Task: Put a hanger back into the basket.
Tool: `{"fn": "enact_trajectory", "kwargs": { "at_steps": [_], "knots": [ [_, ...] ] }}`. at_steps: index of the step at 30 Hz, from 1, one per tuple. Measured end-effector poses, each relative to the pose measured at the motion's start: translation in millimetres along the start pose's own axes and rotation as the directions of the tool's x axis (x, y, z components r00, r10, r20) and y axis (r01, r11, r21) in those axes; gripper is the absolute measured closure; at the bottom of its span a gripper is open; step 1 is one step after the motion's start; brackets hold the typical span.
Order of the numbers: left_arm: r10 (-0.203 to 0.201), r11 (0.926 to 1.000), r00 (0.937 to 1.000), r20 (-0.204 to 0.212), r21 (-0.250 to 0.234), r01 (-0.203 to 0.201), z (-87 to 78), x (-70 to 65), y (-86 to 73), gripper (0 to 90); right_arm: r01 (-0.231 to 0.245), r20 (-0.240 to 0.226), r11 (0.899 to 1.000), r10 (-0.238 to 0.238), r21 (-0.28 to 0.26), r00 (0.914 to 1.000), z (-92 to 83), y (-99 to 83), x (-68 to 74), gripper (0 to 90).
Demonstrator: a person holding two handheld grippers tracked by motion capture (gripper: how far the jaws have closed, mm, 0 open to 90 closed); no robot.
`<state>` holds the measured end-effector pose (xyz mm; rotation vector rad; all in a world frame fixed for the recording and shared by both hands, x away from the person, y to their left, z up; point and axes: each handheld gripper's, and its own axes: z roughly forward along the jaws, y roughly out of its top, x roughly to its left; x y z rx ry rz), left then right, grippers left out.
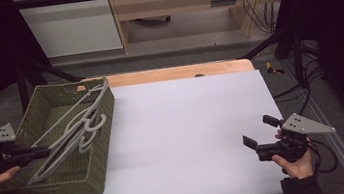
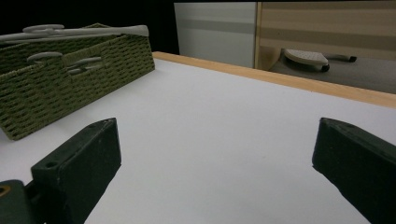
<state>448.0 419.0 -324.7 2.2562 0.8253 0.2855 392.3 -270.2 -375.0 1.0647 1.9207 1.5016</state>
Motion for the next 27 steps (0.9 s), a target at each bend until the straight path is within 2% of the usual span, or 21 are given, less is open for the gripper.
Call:
{"fn": "enact_trajectory", "kwargs": {
  "at_steps": [2, 5, 10, 12, 14, 15, 17, 19, 22, 24, 27],
  "knots": [
    [-0.001, 1.0000, 1.0000, 0.002, -0.004, 0.001, 1.5, 2.0, -3.1, 82.4, -0.002, -0.001, 1.000, 0.002, -0.002, 1.0000, -0.5, 0.7, 0.9, 1.5],
    [-0.014, 0.9978, 0.9998, -0.010, -0.066, 0.014, -2.4, 3.2, -6.9, 82.5, -0.003, -0.001, 1.000, 0.003, -0.006, 1.0000, -1.3, 1.0, 0.4, 1.5],
    [-0.017, 0.9949, 0.9996, -0.024, -0.100, 0.014, -0.9, -3.6, 1.4, 82.7, -0.002, -0.003, 1.000, 0.002, 0.001, 1.0000, 0.5, 0.4, 1.2, 1.4],
    [-0.016, 0.9900, 0.9993, -0.034, -0.140, 0.011, -1.7, -7.3, 5.7, 82.8, 0.002, -0.004, 1.000, -0.002, -0.002, 1.0000, 0.5, 0.8, 1.5, 1.4],
    [-0.008, 0.9873, 0.9984, -0.057, -0.159, -0.001, -3.6, -8.9, 9.1, 82.8, 0.001, -0.004, 1.000, -0.001, -0.003, 1.0000, -0.2, 0.8, 1.0, 1.4],
    [-0.019, 0.9834, 0.9983, -0.054, -0.181, 0.009, -5.4, -9.2, 11.3, 82.9, 0.002, -0.004, 1.000, -0.002, -0.003, 1.0000, -0.3, 0.6, 0.7, 1.4],
    [-0.018, 0.9783, 0.9972, -0.073, -0.207, 0.003, -8.0, -10.8, 14.6, 82.9, -0.002, -0.002, 1.000, 0.002, -0.003, 1.0000, -0.5, 0.5, 0.5, 1.5],
    [-0.028, 0.9753, 0.9965, -0.079, -0.220, 0.010, -8.4, -11.6, 17.7, 82.8, -0.001, -0.002, 1.000, 0.001, -0.004, 1.0000, -0.4, 0.6, 0.6, 1.5],
    [-0.015, 0.9791, 0.9958, -0.090, -0.203, -0.004, -4.3, -13.2, 20.9, 82.9, 0.001, -0.004, 1.000, -0.001, -0.002, 1.0000, -0.1, 0.7, 1.0, 1.4],
    [-0.024, 0.9788, 0.9960, -0.086, -0.205, 0.005, -2.1, -13.3, 21.2, 82.9, 0.001, -0.006, 1.000, -0.001, -0.002, 1.0000, -0.4, 0.8, 1.1, 1.4],
    [-0.032, 0.9725, 0.9949, -0.095, -0.233, 0.009, -3.3, -13.7, 20.6, 82.9, -0.002, -0.002, 1.000, 0.002, -0.005, 1.0000, -0.7, 0.8, 0.6, 1.4]
  ]
}}
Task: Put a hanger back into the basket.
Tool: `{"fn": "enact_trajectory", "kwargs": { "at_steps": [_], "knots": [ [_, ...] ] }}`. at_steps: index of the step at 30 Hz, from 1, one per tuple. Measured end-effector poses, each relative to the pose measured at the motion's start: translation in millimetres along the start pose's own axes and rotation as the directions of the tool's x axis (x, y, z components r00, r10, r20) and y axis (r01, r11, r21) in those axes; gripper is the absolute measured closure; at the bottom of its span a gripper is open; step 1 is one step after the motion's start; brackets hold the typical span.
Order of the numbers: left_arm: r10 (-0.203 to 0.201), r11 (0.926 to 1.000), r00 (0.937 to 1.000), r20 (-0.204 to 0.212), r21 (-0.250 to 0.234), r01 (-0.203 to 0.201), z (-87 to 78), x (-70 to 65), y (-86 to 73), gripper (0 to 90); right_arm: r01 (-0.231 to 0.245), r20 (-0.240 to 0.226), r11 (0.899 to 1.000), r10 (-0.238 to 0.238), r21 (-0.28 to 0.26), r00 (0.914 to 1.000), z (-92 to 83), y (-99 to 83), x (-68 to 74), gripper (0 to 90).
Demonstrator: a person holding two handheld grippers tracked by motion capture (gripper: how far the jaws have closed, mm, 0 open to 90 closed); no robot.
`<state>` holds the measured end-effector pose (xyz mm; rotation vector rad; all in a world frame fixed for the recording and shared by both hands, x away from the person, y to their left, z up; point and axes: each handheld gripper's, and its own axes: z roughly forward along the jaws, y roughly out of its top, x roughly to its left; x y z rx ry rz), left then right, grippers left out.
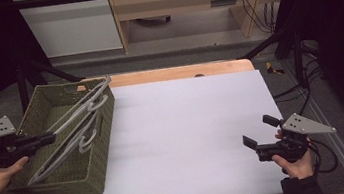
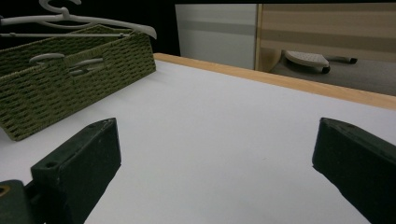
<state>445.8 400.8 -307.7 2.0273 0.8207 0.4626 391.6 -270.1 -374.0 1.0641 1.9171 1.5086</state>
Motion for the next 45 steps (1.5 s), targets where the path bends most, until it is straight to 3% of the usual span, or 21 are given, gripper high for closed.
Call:
{"fn": "enact_trajectory", "kwargs": {
  "at_steps": [7, 11, 14, 20, 29, 34, 38, 41, 45],
  "knots": [
    [-0.006, 0.9969, 0.9994, -0.035, -0.078, 0.004, -9.2, -3.9, 6.6, 82.8, 0.004, -0.003, 1.000, -0.004, 0.003, 1.0000, 0.4, 0.0, 0.3, 1.4],
    [-0.008, 0.9876, 0.9987, -0.050, -0.157, 0.000, -25.3, -5.0, 11.6, 82.8, 0.000, 0.000, 1.000, 0.000, 0.000, 1.0000, -0.2, 0.0, -0.1, 1.4],
    [0.005, 0.9852, 0.9990, -0.044, -0.171, -0.012, -38.7, -4.3, 13.3, 82.8, -0.001, -0.001, 1.000, 0.001, -0.002, 1.0000, -0.8, 0.2, -0.2, 1.4],
    [0.010, 0.9895, 0.9984, -0.055, -0.144, -0.018, -49.4, -0.8, -5.0, 82.8, 0.002, -0.001, 1.000, -0.002, -0.003, 1.0000, -1.3, 0.5, -0.3, 1.4],
    [0.017, 0.9924, 0.9998, -0.010, -0.122, -0.018, -58.0, 1.9, -32.2, 82.7, 0.001, -0.004, 1.000, -0.001, 0.009, 1.0000, 2.0, -0.8, 0.7, 1.4],
    [0.012, 0.9953, 0.9999, -0.010, -0.096, -0.013, -48.1, 6.9, -46.0, 82.7, 0.002, -0.004, 1.000, -0.002, 0.010, 1.0000, 2.2, -1.0, 0.7, 1.4],
    [0.021, 0.9985, 0.9995, -0.023, -0.050, -0.022, -29.5, 10.3, -59.1, 82.6, 0.000, -0.005, 1.000, 0.000, 0.009, 1.0000, 2.4, -0.9, 0.8, 1.4],
    [0.021, 0.9987, 0.9996, -0.020, -0.046, -0.022, -22.3, 11.9, -65.1, 82.6, 0.001, -0.003, 1.000, -0.001, 0.009, 1.0000, 2.7, -1.1, 0.8, 1.4],
    [0.017, 0.9985, 0.9998, -0.012, 0.052, -0.016, -15.4, 13.7, -66.8, 82.2, 0.002, -0.005, 1.000, -0.002, 0.010, 1.0000, 2.7, -1.0, 0.9, 1.4]
  ]
}}
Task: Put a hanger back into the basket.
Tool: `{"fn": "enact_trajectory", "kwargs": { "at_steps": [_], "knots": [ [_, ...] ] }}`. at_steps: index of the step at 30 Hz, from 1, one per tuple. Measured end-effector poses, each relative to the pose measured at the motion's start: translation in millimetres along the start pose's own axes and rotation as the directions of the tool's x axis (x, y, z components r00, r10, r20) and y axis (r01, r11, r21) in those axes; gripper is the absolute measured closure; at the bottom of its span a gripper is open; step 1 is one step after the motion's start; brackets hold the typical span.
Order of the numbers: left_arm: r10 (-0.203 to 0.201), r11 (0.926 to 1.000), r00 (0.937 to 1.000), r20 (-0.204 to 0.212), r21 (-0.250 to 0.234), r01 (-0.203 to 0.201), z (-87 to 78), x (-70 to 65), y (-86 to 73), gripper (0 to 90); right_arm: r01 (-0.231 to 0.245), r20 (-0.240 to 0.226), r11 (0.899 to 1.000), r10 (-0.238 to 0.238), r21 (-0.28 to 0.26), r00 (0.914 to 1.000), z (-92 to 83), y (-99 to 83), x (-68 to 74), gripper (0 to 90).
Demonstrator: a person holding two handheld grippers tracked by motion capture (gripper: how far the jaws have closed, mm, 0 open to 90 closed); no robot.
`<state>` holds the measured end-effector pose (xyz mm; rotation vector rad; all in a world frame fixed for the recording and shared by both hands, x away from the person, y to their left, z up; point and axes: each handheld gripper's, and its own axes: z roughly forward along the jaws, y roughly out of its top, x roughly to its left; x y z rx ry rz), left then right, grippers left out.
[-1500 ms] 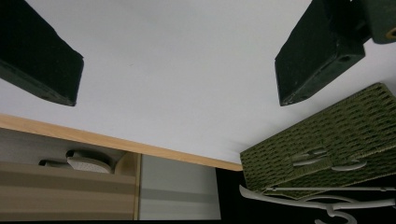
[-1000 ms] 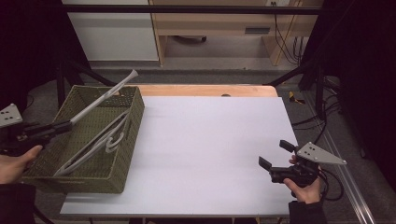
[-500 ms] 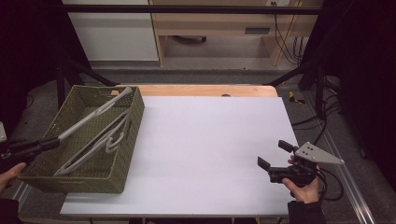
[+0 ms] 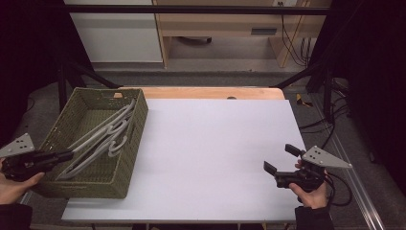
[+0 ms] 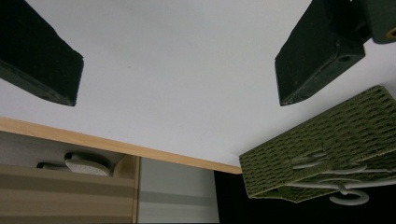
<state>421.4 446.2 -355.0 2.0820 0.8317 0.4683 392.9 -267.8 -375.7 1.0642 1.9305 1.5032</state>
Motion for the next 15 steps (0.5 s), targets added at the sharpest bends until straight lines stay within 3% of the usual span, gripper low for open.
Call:
{"fn": "enact_trajectory", "kwargs": {
  "at_steps": [2, 5, 7, 9, 15],
  "knots": [
    [-0.017, 0.9965, 0.9998, -0.012, 0.081, 0.018, 6.0, 0.0, 0.6, 81.6, -0.001, 0.000, 1.000, 0.001, -0.001, 1.0000, -0.1, 0.3, 0.6, 1.4],
    [-0.040, 0.9805, 0.9979, -0.052, 0.190, 0.049, 16.4, 0.4, -3.2, 79.9, 0.000, -0.001, 1.000, 0.000, -0.005, 1.0000, -0.6, 0.6, 0.7, 1.4],
    [-0.058, 0.9793, 0.9952, -0.079, 0.189, 0.072, 17.7, 1.6, -5.3, 81.7, 0.001, -0.001, 1.000, -0.001, -0.003, 1.0000, -1.3, 0.4, -0.1, 1.4],
    [-0.076, 0.9798, 0.9943, -0.075, 0.180, 0.088, 16.5, 2.1, -4.5, 79.9, -0.002, 0.002, 1.000, 0.002, -0.002, 1.0000, -0.8, 0.1, -0.2, 1.4],
    [-0.067, 0.9877, 0.9941, -0.086, 0.136, 0.078, 14.5, -8.5, 7.5, 65.4, -0.002, 0.002, 1.000, 0.002, -0.002, 1.0000, 0.4, -0.1, 0.2, 1.4]
  ]
}}
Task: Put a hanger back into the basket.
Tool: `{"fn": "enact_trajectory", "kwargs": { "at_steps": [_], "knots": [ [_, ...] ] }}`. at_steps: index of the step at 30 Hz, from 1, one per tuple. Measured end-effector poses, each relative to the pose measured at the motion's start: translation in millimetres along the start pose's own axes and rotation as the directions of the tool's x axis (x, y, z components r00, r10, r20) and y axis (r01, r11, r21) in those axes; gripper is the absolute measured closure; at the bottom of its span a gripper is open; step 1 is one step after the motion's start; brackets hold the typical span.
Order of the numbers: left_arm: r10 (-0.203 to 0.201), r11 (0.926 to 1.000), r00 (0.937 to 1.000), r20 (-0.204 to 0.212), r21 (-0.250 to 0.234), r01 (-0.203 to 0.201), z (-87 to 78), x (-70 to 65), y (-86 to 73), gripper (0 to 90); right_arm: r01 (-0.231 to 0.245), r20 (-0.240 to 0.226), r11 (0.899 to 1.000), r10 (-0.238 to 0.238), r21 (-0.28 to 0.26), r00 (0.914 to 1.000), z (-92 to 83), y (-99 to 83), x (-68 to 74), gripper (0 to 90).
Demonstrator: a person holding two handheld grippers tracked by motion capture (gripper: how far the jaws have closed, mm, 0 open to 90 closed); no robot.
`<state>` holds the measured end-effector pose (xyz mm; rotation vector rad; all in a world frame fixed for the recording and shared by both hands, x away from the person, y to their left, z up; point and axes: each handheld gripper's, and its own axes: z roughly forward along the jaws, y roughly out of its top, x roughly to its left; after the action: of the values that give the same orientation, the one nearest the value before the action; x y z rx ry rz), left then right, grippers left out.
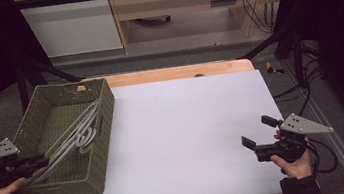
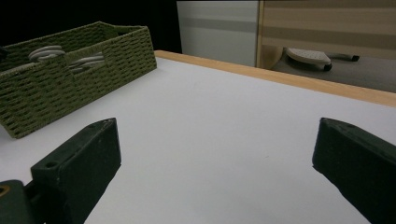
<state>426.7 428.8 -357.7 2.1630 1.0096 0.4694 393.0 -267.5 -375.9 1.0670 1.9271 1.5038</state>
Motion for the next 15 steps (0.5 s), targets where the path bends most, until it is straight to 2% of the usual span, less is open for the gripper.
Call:
{"fn": "enact_trajectory", "kwargs": {
  "at_steps": [1, 2, 3, 5, 7, 10, 13, 15],
  "knots": [
    [0.004, 0.9996, 1.0000, 0.000, -0.029, -0.004, -1.2, -4.4, 4.2, 62.0, 0.000, -0.002, 1.000, 0.000, 0.001, 1.0000, 0.0, -0.1, 0.1, 1.4],
    [-0.005, 0.9967, 0.9999, 0.011, -0.081, 0.006, -2.0, -11.6, 10.1, 59.3, -0.001, -0.001, 1.000, 0.001, 0.001, 1.0000, 0.0, -0.1, 0.1, 1.4],
    [-0.017, 0.9938, 0.9996, 0.023, -0.109, 0.019, -2.1, -16.4, 13.7, 56.2, -0.002, -0.002, 1.000, 0.001, 0.000, 1.0000, -0.2, -0.2, -0.1, 1.4],
    [-0.017, 0.9860, 0.9994, 0.031, -0.165, 0.021, -1.5, -26.4, 22.2, 50.9, -0.001, -0.002, 1.000, 0.001, 0.000, 1.0000, -0.4, -0.4, -0.5, 1.4],
    [-0.025, 0.9796, 0.9990, 0.036, -0.198, 0.031, 0.0, -35.6, 28.8, 46.5, 0.000, -0.001, 1.000, 0.000, -0.002, 1.0000, -0.5, -0.5, -0.9, 1.4],
    [-0.015, 0.9637, 0.9988, 0.047, -0.266, 0.027, 3.2, -53.1, 38.7, 38.6, -0.001, 0.000, 1.000, 0.001, -0.004, 1.0000, -0.6, -0.5, -0.8, 1.4],
    [-0.007, 0.9423, 0.9976, 0.069, -0.333, 0.030, 6.6, -71.5, 46.4, 32.3, -0.001, 0.001, 1.000, 0.001, -0.002, 1.0000, -0.6, -0.3, -0.4, 1.4],
    [0.001, 0.9338, 0.9975, 0.070, -0.357, 0.025, 12.0, -85.4, 51.5, 27.6, -0.003, -0.002, 1.000, 0.003, 0.000, 1.0000, -0.5, -0.5, -0.2, 1.4]
  ]
}}
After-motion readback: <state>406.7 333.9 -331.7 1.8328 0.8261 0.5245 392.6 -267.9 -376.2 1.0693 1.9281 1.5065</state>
